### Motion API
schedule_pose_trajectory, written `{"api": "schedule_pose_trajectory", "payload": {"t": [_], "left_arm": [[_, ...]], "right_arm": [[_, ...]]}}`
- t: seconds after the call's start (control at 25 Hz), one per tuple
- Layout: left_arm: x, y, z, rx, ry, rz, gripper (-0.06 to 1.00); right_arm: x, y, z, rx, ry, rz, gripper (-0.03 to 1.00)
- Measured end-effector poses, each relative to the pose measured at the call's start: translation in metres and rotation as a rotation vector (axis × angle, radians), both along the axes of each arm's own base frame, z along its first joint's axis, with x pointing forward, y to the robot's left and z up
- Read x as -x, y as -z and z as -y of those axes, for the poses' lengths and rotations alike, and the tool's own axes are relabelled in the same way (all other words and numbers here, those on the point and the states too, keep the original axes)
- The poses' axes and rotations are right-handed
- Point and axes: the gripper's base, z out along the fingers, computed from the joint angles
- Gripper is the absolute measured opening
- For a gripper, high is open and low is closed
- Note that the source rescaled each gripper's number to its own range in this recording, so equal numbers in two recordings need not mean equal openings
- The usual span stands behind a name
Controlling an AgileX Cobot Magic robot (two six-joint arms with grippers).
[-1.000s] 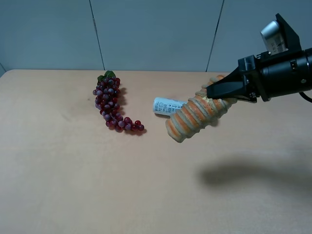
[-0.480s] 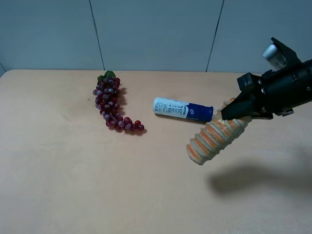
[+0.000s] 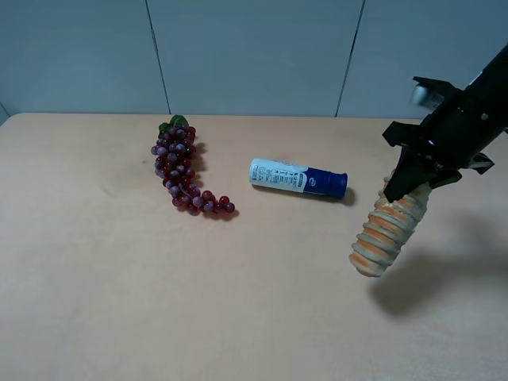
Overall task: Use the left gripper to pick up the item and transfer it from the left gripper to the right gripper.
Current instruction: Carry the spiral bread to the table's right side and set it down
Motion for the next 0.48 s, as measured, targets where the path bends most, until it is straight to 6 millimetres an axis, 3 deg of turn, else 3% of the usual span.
{"api": "schedule_pose_trajectory", "payload": {"t": [0.2,0.48], "left_arm": [[0.000,0.000,0.000,0.000,0.000,0.000,0.96],[0.000,0.000,0.000,0.000,0.000,0.000,0.96]], "right_arm": [[-0.032,0.012,0.029,0.031,0.070,-0.038,0.00],[-0.055,0.041,0.065,0.034,0.153,-0.141,0.00]]}}
